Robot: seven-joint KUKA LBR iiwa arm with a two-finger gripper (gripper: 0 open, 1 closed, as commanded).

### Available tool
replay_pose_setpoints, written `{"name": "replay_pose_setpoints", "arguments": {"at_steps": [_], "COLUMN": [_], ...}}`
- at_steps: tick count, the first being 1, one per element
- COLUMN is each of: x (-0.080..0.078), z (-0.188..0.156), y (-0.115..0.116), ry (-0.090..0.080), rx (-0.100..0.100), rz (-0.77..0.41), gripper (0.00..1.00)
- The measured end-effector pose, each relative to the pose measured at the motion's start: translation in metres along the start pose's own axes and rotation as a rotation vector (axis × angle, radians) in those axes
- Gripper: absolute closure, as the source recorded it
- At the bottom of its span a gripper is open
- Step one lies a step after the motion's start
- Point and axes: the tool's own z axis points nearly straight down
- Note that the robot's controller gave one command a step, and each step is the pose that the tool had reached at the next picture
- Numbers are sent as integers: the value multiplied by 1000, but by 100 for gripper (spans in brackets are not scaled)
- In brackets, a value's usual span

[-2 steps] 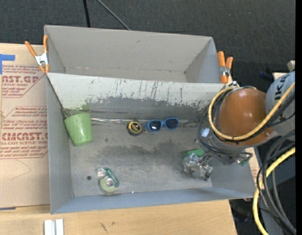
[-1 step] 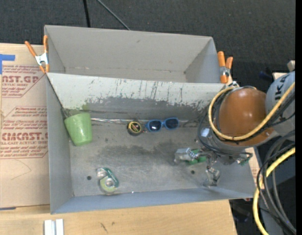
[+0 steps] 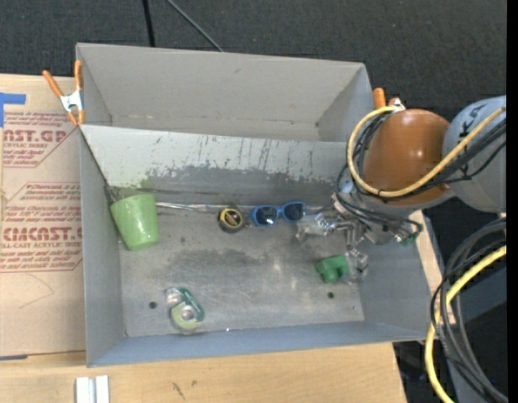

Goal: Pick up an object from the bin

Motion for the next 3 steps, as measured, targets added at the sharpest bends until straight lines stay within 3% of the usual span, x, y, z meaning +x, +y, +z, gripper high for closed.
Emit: {"name": "replay_pose_setpoints", "arguments": {"at_steps": [1, 2, 3], "x": [1, 4, 4], "z": [0, -91, -85], "y": [1, -41, -38], "ry": [1, -3, 1], "rx": [-3, 7, -2], "rz": [0, 36, 34], "gripper": [100, 100, 0]}}
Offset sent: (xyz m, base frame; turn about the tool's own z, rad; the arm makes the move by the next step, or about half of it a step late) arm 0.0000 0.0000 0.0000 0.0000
